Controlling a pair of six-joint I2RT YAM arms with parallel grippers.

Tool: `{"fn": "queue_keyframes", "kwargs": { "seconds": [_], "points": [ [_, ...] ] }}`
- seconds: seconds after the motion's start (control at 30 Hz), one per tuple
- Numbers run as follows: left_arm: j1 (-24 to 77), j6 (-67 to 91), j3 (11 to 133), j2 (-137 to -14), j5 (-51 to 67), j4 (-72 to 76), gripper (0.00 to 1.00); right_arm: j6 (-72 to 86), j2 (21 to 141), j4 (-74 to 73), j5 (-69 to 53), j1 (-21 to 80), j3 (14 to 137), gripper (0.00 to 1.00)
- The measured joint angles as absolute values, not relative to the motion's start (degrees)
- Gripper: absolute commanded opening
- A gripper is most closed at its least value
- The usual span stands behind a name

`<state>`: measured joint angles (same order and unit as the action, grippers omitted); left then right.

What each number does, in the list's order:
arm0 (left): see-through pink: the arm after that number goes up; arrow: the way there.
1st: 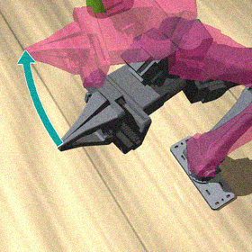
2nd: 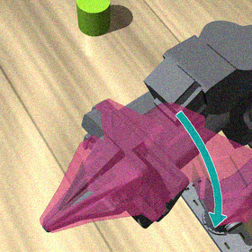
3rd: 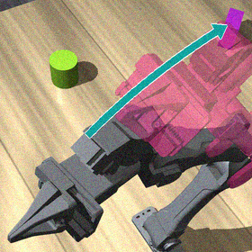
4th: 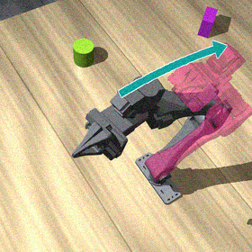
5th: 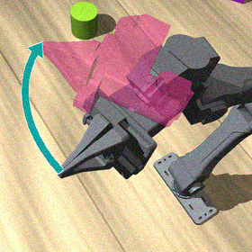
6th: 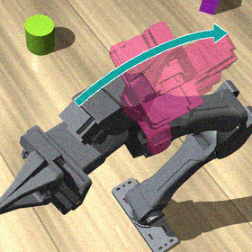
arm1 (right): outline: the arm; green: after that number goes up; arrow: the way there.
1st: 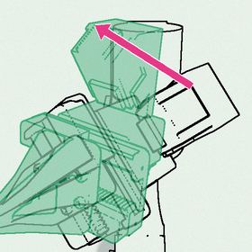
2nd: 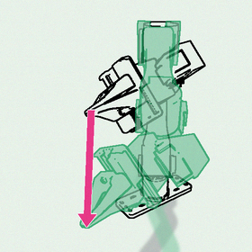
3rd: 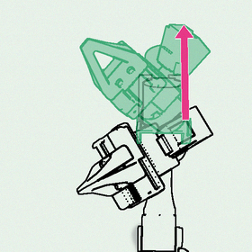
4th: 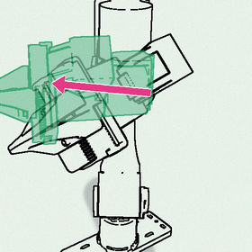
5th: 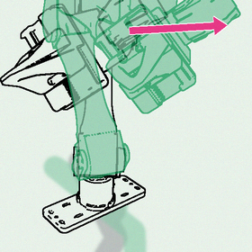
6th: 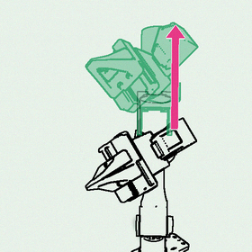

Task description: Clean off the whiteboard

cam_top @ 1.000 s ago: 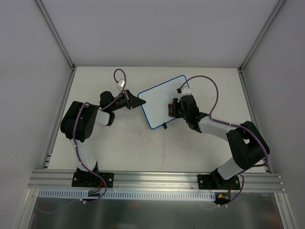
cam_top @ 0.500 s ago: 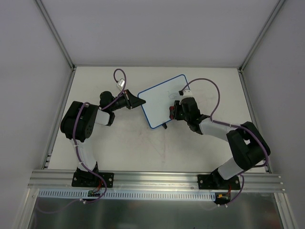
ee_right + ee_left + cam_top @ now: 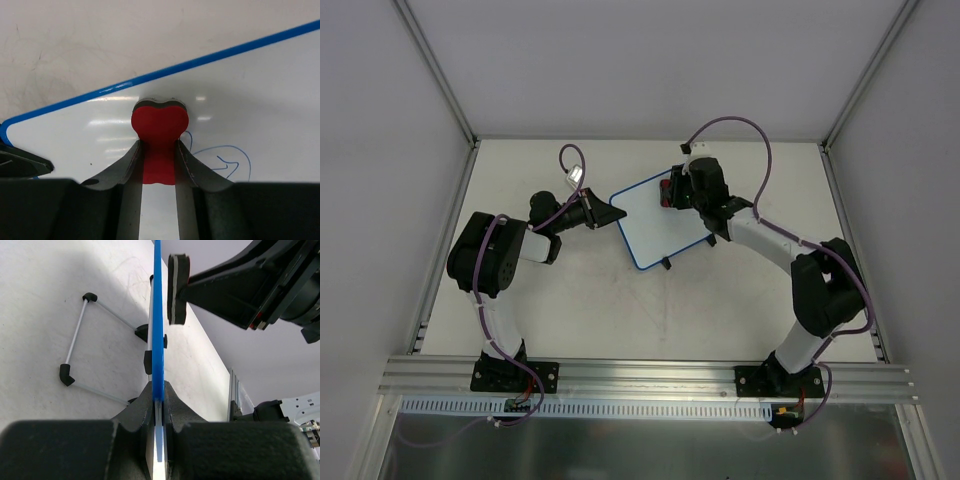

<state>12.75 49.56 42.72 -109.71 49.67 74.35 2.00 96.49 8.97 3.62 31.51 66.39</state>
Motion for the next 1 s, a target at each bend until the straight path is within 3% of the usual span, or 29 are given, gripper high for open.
{"fn": "queue_keyframes", "kwargs": {
  "seconds": [0.37, 0.8, 1.0],
  "points": [
    [12.8, 50.1, 42.7, -109.7, 49.5, 74.1, 0.0, 1.4, 99.0, 8.0, 1.9, 29.1, 67.4, 0.0],
    [12.8, 50.0, 42.7, -109.7, 49.6, 74.0, 0.0, 6.3, 89.1, 19.4, 1.3, 26.2, 41.7, 0.0],
    [12.8, 49.6, 42.7, -109.7, 50.1, 74.4, 0.0, 7.3, 88.4, 21.7, 1.3, 26.2, 38.8, 0.0]
  ]
}}
